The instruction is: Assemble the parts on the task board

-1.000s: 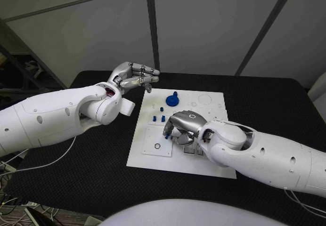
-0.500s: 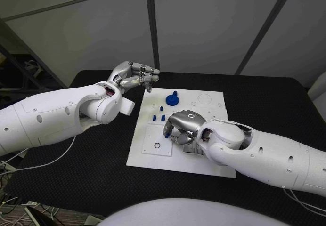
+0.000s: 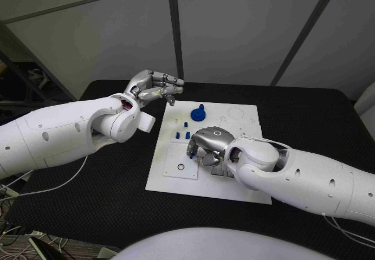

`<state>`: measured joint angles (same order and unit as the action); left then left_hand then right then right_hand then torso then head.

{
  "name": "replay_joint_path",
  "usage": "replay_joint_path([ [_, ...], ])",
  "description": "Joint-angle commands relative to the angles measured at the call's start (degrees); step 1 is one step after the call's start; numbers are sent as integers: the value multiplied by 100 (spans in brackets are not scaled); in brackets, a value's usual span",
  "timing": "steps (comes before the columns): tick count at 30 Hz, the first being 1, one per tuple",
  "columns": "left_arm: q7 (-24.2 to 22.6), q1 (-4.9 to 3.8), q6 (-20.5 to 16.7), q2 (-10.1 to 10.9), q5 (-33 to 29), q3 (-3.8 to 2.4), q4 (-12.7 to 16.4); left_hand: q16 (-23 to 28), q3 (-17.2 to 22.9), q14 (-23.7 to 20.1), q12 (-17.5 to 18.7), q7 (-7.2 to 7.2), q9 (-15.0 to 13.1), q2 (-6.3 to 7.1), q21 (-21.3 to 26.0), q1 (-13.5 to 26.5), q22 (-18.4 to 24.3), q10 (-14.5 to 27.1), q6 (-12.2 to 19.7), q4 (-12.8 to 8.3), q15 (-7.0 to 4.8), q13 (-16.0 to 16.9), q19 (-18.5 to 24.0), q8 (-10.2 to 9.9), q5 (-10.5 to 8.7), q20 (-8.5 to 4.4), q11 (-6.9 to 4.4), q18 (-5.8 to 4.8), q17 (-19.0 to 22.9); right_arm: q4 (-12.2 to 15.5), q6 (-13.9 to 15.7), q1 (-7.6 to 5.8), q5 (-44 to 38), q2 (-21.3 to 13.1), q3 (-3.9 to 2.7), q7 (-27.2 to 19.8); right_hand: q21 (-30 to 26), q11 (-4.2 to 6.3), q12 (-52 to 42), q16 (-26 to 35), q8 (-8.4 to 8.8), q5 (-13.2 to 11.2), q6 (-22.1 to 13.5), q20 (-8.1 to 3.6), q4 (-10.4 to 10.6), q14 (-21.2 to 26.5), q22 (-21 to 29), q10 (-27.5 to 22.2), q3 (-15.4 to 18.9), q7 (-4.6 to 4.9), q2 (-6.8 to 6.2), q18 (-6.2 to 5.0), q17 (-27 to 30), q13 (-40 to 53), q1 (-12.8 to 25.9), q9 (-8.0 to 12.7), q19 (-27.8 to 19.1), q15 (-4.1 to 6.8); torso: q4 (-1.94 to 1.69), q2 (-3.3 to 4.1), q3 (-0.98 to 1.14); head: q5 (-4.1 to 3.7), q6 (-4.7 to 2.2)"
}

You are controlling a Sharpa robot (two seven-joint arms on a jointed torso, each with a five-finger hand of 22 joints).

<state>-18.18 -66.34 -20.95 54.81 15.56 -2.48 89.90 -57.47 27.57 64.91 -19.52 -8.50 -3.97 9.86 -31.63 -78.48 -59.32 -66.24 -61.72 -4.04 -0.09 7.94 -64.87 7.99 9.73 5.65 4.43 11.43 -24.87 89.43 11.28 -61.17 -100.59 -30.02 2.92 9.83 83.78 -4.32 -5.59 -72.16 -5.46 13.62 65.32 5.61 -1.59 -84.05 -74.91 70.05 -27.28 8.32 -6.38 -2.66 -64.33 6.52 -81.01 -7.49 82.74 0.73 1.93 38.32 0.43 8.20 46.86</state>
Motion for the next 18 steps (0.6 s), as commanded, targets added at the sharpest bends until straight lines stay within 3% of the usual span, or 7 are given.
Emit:
replay_joint_path([
  [1, -21, -8, 80, -8, -12, -5, 9, 18, -30, 10, -22, -10, 6, -37, 36, 14, 9, 51, 16, 9, 22, 6, 16, 29, 7, 11, -6, -105, 6, -21, -208, 5, -62, 0, 11, 78, -64, -36, 87, 35, 78, 59, -119, 29, 10, -154, -517, -148, 49, 32, -20, -1, 47, -40, 98, 13, -67, -62, 2, 1, 2, -3, 3],
  [4, -18, -8, 90, -8, -12, -5, 8, 18, -30, 10, -22, -10, 6, -38, 36, 14, 9, 52, 16, 9, 22, 6, 16, 29, 7, 11, -5, -105, 6, -25, -216, 5, -63, 4, 12, 41, -257, -121, 186, 148, 180, 66, -342, 85, 17, -105, -249, -421, 62, 99, -90, -72, 213, -95, 147, 61, -295, -131, 3, -3, 0, 1, 8],
  [18, -6, -8, 120, -7, -12, -6, 6, 24, -36, -2, -26, -10, 7, -41, 47, 16, 13, 85, 26, 7, 27, 7, 24, 31, 5, 15, 0, -105, 10, 46, 70, 5, -63, -50, 15, -57, -587, -220, 148, 436, 184, 57, -604, 182, 0, 49, 174, -1011, 113, 119, -209, -185, 630, -213, 201, 152, -660, -214, 4, -2, 5, 10, -1],
])
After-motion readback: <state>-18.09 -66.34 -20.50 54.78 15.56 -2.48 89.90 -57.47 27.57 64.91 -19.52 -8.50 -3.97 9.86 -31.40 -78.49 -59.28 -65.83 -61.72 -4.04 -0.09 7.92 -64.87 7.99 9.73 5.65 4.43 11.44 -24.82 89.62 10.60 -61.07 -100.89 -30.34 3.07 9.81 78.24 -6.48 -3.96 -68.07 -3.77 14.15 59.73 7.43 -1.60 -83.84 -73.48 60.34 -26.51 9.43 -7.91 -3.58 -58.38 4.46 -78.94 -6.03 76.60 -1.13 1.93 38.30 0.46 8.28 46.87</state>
